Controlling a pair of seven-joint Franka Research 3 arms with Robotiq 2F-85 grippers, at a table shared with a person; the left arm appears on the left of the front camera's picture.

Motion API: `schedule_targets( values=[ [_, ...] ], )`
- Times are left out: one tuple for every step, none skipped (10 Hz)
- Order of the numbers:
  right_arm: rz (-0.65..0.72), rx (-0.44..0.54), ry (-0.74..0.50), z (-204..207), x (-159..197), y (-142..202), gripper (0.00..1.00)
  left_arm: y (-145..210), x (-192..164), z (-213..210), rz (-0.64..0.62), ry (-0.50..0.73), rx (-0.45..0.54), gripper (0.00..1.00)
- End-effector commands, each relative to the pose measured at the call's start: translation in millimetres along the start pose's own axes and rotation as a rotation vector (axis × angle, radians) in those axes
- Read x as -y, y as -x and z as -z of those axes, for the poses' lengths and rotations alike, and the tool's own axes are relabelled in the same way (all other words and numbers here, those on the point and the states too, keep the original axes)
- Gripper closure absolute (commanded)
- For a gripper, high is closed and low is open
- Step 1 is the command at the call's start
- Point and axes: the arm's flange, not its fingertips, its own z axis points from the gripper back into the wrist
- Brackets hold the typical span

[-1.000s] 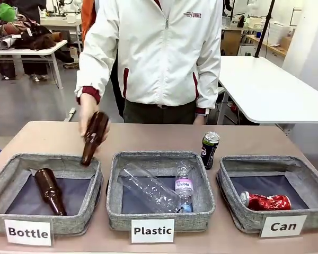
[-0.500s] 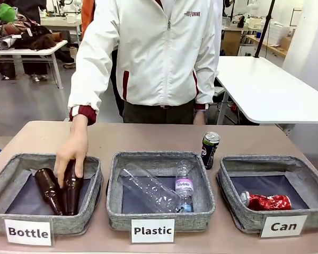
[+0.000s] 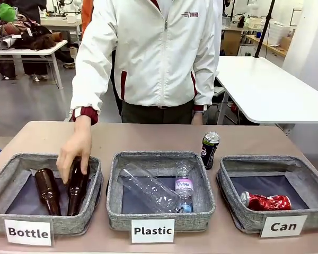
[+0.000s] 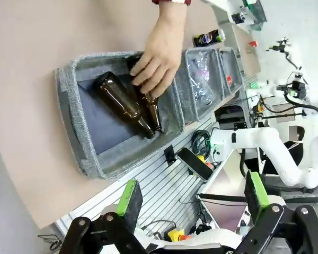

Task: Sort the can waste into the basket.
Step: Pick up the can waste from the table and place it in the right Fabric basket.

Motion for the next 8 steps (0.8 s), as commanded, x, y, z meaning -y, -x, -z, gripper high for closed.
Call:
schedule_targets(
  values=[
    [-0.020,0.005,0.007,-2.4,2.2,1.5,0.00,-6.7,5.4,1.3,0.027,0.017,0.011,0.00],
    [-0.020,0.005,0.007,-2.4,2.2,1.5,0.00,-11.8,12.3,7.3,0.031,0.012,0.005,0.00],
    [-0.020,0.005,0.007,-2.4,2.2,1.5,0.00,-17.0,22.4,20.4,0.034,-0.010,-0.007,0.00],
    [-0.020,0.005,0.007,-2.4,2.2,1.5,0.00,-25.0,36.5,42.4,0.045,-0.026,-0.034,0.00],
    [-0.020,0.005,0.007,-2.4,2.2,1.5,0.00,-38.1,49.1,69.6,0.080,-0.027,-0.086,0.00],
    [-0.020,0.005,0.007,-2.4,2.2,1.5,0.00,-58.9,56.1,99.4,0.137,-0.013,-0.176,0.00],
    [-0.020,0.005,0.007,-2.4,2.2,1.5,0.00,-82.6,52.6,125.7,0.146,0.032,-0.221,0.00],
    [-0.020,0.005,0.007,-2.4,2.2,1.5,0.00,-102.5,45.9,154.9,0.147,0.091,-0.271,0.00]
  ],
)
